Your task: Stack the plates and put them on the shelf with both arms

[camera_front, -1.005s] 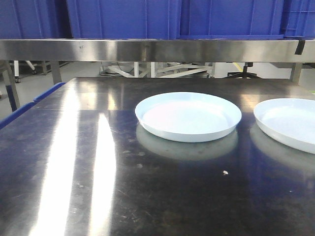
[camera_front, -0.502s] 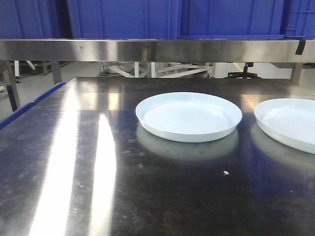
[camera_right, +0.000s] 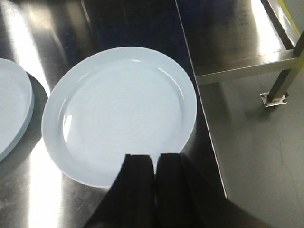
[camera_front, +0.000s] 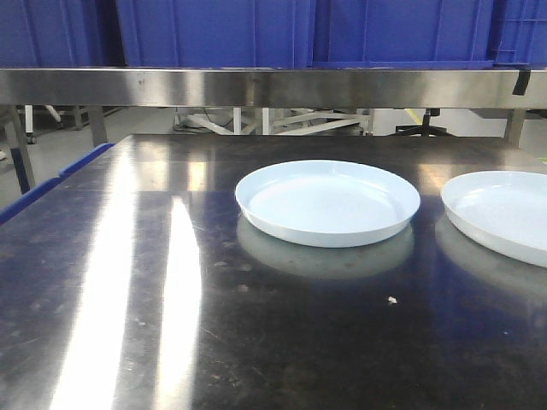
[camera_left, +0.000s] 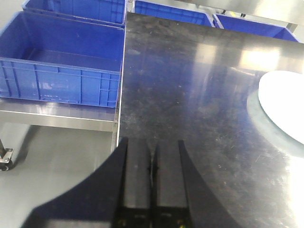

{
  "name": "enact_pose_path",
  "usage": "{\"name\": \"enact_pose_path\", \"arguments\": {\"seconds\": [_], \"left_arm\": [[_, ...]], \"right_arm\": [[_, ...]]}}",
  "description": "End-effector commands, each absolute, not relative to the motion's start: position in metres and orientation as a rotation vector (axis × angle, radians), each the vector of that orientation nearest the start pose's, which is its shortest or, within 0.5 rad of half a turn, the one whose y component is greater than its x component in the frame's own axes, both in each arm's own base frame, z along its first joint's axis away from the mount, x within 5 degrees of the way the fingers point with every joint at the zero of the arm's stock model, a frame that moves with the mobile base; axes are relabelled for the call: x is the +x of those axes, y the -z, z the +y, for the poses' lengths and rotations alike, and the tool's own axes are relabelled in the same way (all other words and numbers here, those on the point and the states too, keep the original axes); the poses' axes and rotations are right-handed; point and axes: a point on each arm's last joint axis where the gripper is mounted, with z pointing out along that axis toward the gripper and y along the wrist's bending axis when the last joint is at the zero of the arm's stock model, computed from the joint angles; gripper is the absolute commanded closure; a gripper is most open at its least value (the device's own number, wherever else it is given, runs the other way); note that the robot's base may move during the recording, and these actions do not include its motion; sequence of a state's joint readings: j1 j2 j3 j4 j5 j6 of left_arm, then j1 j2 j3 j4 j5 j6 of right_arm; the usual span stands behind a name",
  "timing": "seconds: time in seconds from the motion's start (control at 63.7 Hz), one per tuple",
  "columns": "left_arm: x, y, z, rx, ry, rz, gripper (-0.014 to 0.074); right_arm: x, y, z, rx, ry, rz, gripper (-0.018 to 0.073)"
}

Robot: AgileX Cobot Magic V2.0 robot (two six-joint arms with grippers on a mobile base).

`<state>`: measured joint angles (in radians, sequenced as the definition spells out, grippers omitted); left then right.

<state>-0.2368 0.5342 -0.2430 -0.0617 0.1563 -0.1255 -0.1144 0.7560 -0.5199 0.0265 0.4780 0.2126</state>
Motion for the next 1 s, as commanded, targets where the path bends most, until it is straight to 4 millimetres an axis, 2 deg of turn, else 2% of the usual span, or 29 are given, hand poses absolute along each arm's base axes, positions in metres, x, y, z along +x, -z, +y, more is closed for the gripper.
{"name": "enact_pose_path", "arguments": {"seconds": [0.0, 0.063, 0.094, 0.33, 0.628, 0.832, 0.989], "left_arm": [[0.112, -0.255, -0.027, 0.028, 0.317, 1.833, 0.0500], [0.112, -0.255, -0.027, 0.028, 0.317, 1.833, 0.0500], [0.112, -0.255, -0.027, 0.028, 0.317, 1.833, 0.0500], [0.112, -0.255, -0.027, 0.028, 0.317, 1.833, 0.0500], [0.112, -0.255, -0.027, 0.028, 0.317, 1.833, 0.0500], [0.112, -0.255, -0.027, 0.028, 0.317, 1.835, 0.0500], [0.112, -0.255, -0.027, 0.028, 0.317, 1.835, 0.0500]], "right_arm": [[0.150, -0.292, -0.016, 0.342, -0.070, 2.092, 0.0165], [0.150, -0.292, -0.016, 0.342, -0.070, 2.092, 0.0067], [0.150, -0.292, -0.016, 0.342, -0.070, 2.091, 0.0057], [0.150, -0.292, -0.016, 0.341, -0.070, 2.084, 0.0095], [0.156, -0.288, -0.018, 0.353, -0.063, 2.108, 0.0095], [0.190, -0.276, -0.023, 0.362, -0.058, 2.160, 0.0095], [0.228, -0.274, -0.029, 0.378, -0.052, 2.210, 0.0095]]}}
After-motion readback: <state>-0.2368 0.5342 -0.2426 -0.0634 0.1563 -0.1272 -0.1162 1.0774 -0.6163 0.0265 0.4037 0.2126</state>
